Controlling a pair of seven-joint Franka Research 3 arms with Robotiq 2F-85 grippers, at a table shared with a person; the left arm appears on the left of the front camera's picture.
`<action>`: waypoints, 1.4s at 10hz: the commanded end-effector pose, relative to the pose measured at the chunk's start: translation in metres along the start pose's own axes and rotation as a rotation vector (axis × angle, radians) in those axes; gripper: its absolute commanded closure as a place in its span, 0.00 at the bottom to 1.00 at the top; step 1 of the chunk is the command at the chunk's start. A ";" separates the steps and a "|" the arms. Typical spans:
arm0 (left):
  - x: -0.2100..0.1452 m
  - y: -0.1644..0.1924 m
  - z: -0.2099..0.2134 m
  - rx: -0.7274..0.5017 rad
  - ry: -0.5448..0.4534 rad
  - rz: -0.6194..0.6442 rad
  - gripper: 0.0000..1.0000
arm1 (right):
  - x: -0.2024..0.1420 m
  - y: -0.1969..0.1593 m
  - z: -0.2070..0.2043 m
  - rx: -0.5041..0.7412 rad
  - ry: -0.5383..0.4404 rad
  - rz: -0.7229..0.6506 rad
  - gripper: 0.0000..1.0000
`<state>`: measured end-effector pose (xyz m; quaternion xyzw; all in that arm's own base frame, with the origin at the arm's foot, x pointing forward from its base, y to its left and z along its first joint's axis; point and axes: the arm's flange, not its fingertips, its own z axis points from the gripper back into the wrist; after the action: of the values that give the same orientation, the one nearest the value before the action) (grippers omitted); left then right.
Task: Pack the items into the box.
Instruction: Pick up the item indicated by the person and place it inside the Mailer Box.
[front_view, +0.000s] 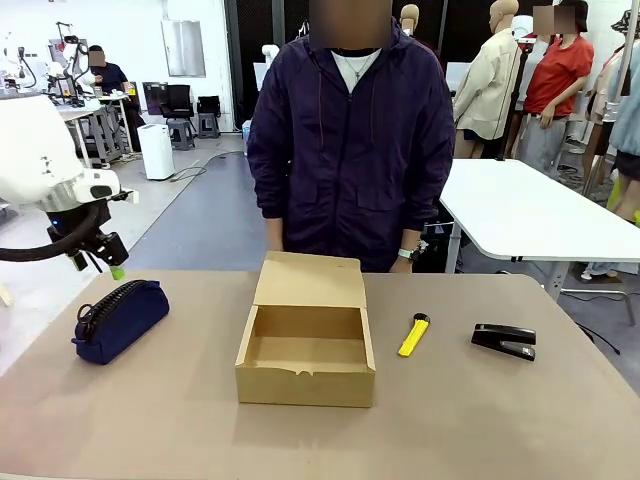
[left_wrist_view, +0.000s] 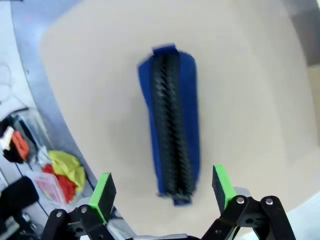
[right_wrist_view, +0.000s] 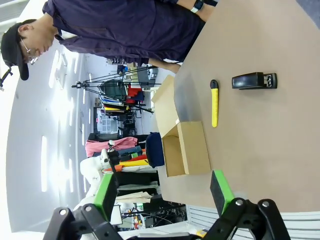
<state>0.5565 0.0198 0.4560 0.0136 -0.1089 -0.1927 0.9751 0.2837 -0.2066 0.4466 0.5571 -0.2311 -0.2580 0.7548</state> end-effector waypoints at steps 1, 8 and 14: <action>0.014 0.014 -0.025 0.026 -0.038 -0.046 0.00 | 0.001 0.003 0.000 0.019 -0.002 0.006 0.00; 0.021 0.007 -0.044 -0.012 -0.059 -0.010 0.00 | 0.001 0.003 0.000 0.019 -0.002 0.006 0.00; 0.008 0.001 -0.114 -0.062 0.061 0.030 0.00 | 0.001 0.003 0.000 0.019 -0.002 0.006 0.00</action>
<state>0.5840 0.0153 0.3560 -0.0202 -0.0737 -0.1891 0.9790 0.2837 -0.2066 0.4466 0.5571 -0.2311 -0.2580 0.7548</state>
